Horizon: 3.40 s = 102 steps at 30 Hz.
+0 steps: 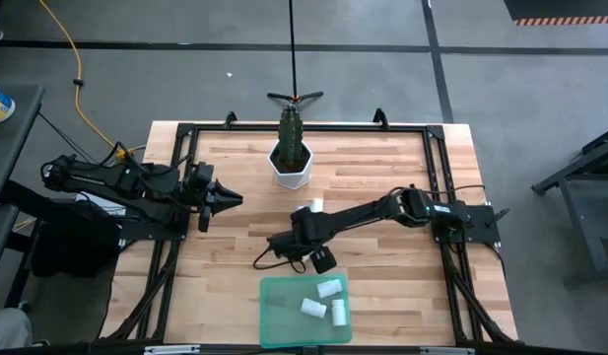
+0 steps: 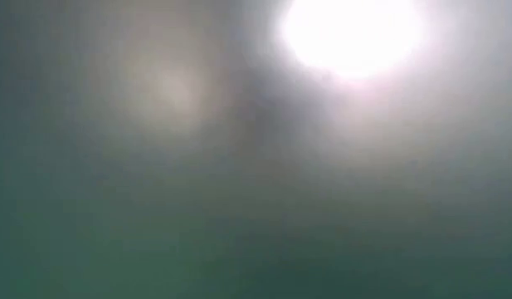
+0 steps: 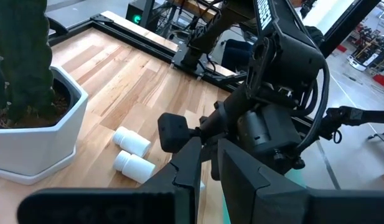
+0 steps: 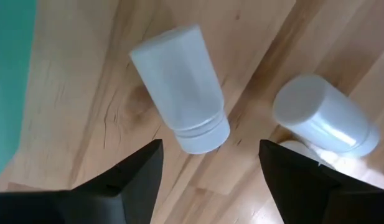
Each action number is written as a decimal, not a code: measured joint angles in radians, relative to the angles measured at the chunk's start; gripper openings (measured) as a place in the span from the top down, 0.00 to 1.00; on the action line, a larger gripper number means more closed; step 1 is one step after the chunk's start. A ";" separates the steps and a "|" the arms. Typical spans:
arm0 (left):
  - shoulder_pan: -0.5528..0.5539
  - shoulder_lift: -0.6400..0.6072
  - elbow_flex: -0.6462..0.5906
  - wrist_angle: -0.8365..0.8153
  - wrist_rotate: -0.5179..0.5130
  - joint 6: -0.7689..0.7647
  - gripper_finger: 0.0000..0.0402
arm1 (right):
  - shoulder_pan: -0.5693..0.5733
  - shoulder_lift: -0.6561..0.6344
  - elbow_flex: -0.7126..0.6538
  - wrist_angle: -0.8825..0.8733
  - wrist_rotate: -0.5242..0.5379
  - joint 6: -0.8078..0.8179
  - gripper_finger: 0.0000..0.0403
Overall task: Pick and place pill bottles into a basket
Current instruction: Put the white pill bottle into the bin
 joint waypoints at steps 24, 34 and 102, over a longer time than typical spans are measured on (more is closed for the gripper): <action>0.000 0.000 0.000 0.000 0.000 -0.001 0.78 | 0.001 0.021 0.002 0.050 -0.025 -0.046 0.36; 0.000 0.000 0.000 0.000 0.000 -0.001 0.78 | 0.003 0.042 0.001 0.066 -0.041 -0.048 0.36; 0.000 0.023 0.000 -0.017 0.018 0.029 0.78 | 0.027 -0.038 0.245 0.127 -0.145 0.619 0.66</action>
